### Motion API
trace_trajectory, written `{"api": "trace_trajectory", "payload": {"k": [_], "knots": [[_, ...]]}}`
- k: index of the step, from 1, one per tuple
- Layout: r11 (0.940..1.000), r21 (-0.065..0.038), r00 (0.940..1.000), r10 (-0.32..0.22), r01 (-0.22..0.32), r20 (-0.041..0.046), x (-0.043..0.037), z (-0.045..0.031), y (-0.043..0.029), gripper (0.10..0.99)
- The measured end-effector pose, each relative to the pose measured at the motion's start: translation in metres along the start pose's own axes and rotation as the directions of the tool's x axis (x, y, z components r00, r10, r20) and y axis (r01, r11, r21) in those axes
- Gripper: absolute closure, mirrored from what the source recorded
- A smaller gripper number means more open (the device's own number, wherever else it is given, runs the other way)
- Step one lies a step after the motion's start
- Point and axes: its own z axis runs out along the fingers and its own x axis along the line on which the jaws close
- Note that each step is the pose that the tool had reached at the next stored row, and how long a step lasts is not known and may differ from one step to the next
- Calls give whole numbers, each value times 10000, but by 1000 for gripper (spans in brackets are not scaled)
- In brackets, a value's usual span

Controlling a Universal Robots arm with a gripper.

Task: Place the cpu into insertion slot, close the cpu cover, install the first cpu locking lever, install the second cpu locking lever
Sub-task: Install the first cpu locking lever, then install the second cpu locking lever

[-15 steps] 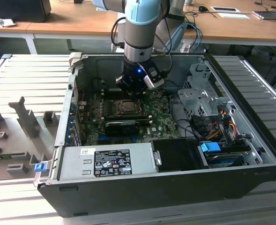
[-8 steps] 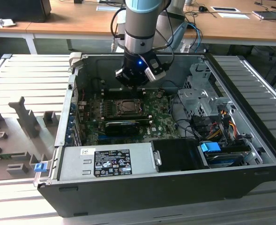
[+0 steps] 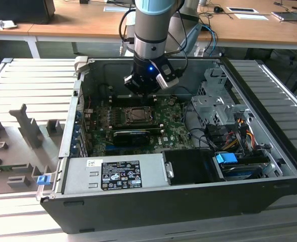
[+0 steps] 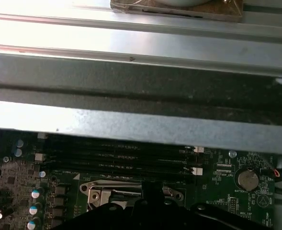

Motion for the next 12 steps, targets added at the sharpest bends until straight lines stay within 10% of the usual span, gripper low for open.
{"api": "trace_trajectory", "payload": {"k": [12], "knots": [[10000, 0, 10000, 0, 0, 0, 9, -12, -110, 980]]}}
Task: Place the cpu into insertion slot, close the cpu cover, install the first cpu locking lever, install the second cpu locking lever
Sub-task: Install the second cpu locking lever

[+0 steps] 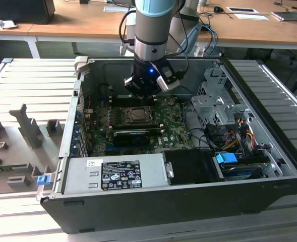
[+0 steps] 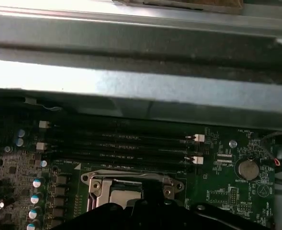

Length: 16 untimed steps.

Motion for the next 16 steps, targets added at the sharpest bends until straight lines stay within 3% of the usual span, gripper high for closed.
{"api": "trace_trajectory", "payload": {"k": [3, 7, 12, 16], "knots": [[10000, 14, 10000, 0, 0, -2, 2, -27, -27, 980], [10000, 54, 10000, -1, 1, -7, 1, -212, -7, 980], [10000, 58, 10000, 0, 0, -7, 25, -256, -272, 980], [10000, 55, 10000, 5, -5, -41, 42, -240, -476, 980]]}}
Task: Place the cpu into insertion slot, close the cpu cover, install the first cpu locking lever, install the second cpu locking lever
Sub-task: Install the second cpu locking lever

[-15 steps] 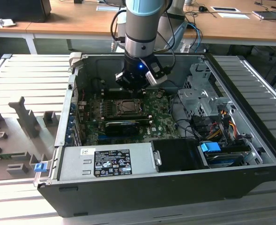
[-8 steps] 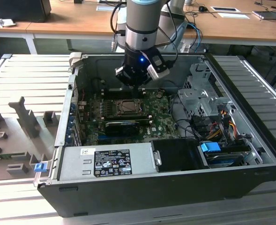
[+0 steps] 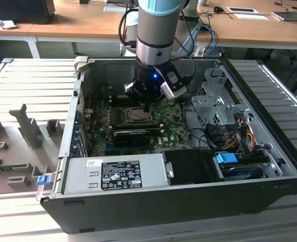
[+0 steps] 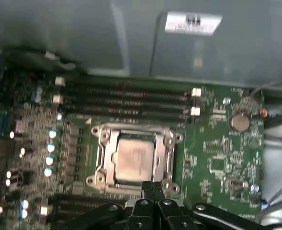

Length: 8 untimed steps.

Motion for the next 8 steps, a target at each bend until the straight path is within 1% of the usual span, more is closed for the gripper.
{"api": "trace_trajectory", "payload": {"k": [3, 5, 7, 8], "knots": [[10000, -19, 10000, -15, 15, -31, 6, 38, -64, 980], [9998, -121, 9999, -140, 140, -35, 40, 70, -95, 980], [9997, -163, 9998, -201, 200, -38, 69, 78, -112, 980], [9995, -187, 9997, -250, 249, -34, 98, 77, -136, 980]]}}
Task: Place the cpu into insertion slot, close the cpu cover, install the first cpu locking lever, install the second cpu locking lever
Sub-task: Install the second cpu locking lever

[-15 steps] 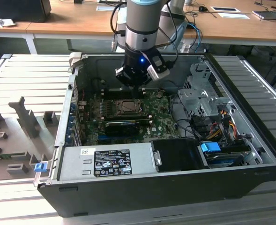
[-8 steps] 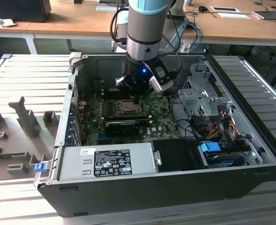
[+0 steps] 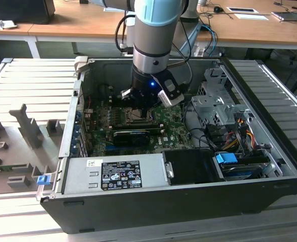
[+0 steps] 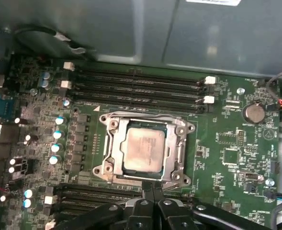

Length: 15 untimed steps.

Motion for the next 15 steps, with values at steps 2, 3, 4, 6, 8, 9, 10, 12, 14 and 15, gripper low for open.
{"api": "trace_trajectory", "payload": {"k": [2, 3, 4, 6, 8, 9, 10, 12, 14, 15], "knots": [[10000, -4, 10000, -28, 28, 2, 23, -2, -26, 980], [10000, -30, 10000, -41, 41, 3, 71, -2, -56, 980], [10000, -43, 10000, -55, 55, 2, 122, 2, -58, 980], [9999, -50, 10000, -98, 98, -2, 211, 19, -57, 980], [9999, -54, 9999, -139, 139, -6, 260, 37, -55, 980], [9998, -56, 9998, -174, 174, -11, 299, 58, -54, 980], [9997, -68, 9997, -236, 236, -17, 332, 98, -56, 980], [9995, -85, 9995, -318, 317, -26, 342, 139, -60, 980], [9992, -95, 9993, -379, 379, -32, 345, 183, -65, 980], [9991, -100, 9992, -403, 403, -34, 346, 209, -68, 980]]}}
